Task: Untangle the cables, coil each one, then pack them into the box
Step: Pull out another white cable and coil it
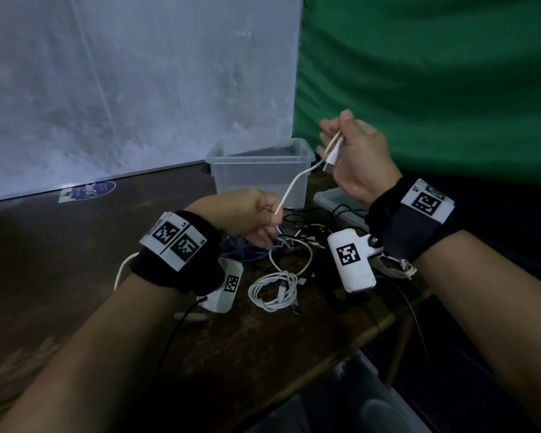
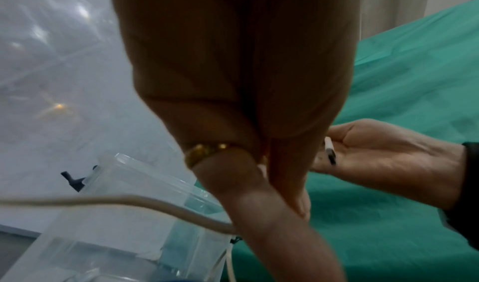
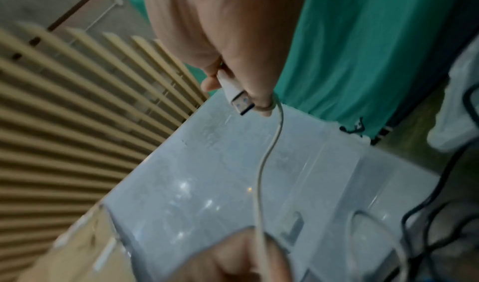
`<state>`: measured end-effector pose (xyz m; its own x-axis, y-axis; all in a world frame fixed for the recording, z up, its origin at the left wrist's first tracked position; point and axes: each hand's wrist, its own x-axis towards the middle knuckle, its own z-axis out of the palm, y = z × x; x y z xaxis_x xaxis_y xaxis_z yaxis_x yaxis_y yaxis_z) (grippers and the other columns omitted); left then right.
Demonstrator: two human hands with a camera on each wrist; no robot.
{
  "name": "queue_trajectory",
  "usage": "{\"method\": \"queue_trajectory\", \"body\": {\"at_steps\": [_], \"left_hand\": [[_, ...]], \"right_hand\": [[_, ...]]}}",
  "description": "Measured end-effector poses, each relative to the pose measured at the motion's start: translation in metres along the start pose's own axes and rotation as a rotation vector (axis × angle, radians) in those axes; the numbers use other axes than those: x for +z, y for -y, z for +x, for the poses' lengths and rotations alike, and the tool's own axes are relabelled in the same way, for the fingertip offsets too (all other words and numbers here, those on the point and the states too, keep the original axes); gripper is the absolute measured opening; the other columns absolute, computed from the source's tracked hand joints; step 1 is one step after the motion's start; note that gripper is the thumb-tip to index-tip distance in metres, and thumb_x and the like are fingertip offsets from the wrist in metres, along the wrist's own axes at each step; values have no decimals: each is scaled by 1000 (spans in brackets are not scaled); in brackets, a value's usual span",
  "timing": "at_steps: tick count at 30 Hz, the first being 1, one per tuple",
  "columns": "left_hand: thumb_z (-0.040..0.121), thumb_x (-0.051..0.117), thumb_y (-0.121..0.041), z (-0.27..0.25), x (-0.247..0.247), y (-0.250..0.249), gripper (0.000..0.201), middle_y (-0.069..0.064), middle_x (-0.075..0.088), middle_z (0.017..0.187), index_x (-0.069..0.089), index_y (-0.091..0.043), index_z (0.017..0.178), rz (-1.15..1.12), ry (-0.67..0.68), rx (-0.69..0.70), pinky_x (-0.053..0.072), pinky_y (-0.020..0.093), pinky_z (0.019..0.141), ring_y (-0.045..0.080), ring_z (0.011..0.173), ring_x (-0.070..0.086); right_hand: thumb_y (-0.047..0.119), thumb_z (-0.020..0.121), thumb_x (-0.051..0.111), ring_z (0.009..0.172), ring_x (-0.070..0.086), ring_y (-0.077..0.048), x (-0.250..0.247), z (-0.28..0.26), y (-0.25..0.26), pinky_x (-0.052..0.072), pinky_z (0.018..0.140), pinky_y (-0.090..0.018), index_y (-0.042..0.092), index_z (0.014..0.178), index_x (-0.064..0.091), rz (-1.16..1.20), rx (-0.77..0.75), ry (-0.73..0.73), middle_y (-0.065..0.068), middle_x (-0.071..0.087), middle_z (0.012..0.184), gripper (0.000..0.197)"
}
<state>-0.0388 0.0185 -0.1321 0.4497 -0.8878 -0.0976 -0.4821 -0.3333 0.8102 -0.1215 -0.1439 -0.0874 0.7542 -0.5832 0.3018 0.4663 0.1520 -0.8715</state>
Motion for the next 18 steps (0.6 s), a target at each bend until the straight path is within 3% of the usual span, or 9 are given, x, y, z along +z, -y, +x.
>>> {"method": "queue_trajectory", "body": {"at_steps": [2,3,4,6,9,12,15,18], "left_hand": [[99,42,-10,-3,-3,-5,17,9,60,79,49,-12,85,0,-25,29,56,20,61,16,69,68],[99,43,-11,-5,-6,-8,17,8,60,78,50,-13,83,20,-53,66,57,22,65,18,72,67],[98,44,-11,-6,-8,-10,18,6,60,77,51,-14,82,45,-86,107,55,24,69,18,73,65],[97,48,-11,-9,-14,-16,18,4,61,74,54,-16,80,77,-167,191,53,25,71,13,70,62],[95,51,-10,-11,-21,-20,18,4,61,69,55,-17,79,95,-344,289,51,25,68,11,65,60],[95,52,-12,-9,-24,-22,18,4,60,67,56,-18,78,63,-528,335,51,36,69,19,67,61],[95,52,-11,-4,-25,-17,23,2,58,67,55,-21,75,41,-676,369,54,28,68,14,65,63],[96,50,-11,1,-26,-9,22,3,58,70,56,-16,76,5,-730,341,55,21,65,11,62,64]], "right_hand": [[19,101,40,77,55,-7,-4,2,-8,44,80,-16,15,70,52,-292,-85,-35,-1,54,77,34],[19,101,40,65,47,-7,-6,2,-11,41,65,-13,17,69,53,-481,-115,-19,2,50,69,35],[20,101,39,58,41,-8,-9,2,-15,38,55,-17,18,68,53,-653,-127,23,2,46,63,35],[22,101,38,53,44,-10,-14,0,-19,37,55,-23,18,69,53,-827,-104,135,-1,48,62,36],[18,102,35,42,56,-8,-10,-8,-22,42,50,-19,12,73,48,-751,23,270,-4,53,57,32],[23,103,34,31,35,-9,-3,-15,-23,36,49,-27,11,75,47,-651,112,362,7,39,39,34],[41,100,37,35,21,-10,-1,-19,-18,28,51,-27,13,70,48,-550,202,473,8,27,40,42],[38,99,43,37,17,-11,3,-23,-13,24,51,-28,17,64,40,-440,205,531,5,24,43,41]]}}
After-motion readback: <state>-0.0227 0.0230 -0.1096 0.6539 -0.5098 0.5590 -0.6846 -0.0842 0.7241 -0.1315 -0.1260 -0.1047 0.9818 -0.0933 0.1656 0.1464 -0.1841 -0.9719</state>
